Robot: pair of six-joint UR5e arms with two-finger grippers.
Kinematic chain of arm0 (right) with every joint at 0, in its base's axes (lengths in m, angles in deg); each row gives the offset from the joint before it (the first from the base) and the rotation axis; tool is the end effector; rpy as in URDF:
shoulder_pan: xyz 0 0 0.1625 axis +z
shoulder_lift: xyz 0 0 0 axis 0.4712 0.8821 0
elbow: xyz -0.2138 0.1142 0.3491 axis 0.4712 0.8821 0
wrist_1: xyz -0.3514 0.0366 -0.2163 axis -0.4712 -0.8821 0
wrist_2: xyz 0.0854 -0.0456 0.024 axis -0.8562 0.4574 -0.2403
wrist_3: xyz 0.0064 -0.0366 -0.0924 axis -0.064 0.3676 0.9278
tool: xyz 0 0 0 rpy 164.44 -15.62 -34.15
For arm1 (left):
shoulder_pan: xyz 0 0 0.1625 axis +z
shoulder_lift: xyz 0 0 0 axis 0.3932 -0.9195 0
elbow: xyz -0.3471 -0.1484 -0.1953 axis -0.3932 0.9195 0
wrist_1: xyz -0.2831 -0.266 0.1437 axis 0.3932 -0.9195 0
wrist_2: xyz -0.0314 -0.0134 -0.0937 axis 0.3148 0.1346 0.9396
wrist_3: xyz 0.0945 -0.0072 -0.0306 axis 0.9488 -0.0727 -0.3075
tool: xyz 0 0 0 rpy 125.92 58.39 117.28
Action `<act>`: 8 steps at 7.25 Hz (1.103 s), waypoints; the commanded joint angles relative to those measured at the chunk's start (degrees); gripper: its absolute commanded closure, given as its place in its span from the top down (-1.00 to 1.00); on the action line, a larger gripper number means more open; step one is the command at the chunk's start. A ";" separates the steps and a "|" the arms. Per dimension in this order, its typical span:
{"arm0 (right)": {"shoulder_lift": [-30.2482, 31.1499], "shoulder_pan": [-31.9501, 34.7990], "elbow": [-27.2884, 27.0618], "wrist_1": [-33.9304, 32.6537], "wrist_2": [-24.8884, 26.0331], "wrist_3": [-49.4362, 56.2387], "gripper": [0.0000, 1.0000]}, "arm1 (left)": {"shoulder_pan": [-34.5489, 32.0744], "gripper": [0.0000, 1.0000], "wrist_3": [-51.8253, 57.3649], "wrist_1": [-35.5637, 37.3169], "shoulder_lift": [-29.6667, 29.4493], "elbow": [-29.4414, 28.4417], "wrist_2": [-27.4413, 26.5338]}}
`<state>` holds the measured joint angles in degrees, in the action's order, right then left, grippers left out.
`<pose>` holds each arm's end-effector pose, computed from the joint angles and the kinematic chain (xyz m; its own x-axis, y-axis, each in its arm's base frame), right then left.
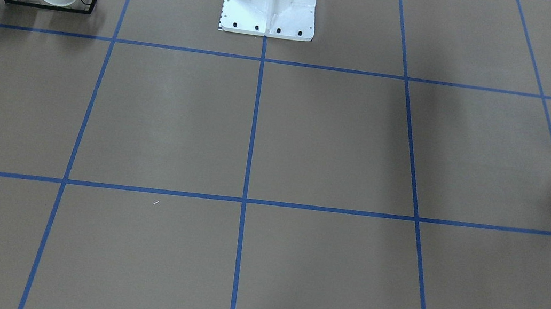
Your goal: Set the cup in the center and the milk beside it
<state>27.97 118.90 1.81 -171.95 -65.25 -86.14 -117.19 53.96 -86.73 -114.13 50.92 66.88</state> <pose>0.0664 -0.5307 0.6386 0.6648 0.1490 0.7320 -0.0395 0.9856 -0.1647 -0.1009 -0.4618 0.6144 0.7562 -0.0405 -0.6530 0.0763 0.9967 0.0266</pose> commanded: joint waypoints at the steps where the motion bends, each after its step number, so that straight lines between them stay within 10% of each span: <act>1: 0.64 0.00 0.05 1.91 0.50 -0.05 1.00 | 0.00 0.96 0.00 0.00 0.02 -0.02 0.00; 8: 0.74 0.00 -0.04 1.93 0.69 -0.23 1.00 | 0.00 0.96 0.18 -0.09 -0.42 -0.29 0.08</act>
<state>28.52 118.90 1.75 -169.99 -64.48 -86.47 -117.19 54.10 -86.79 -114.58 50.50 66.92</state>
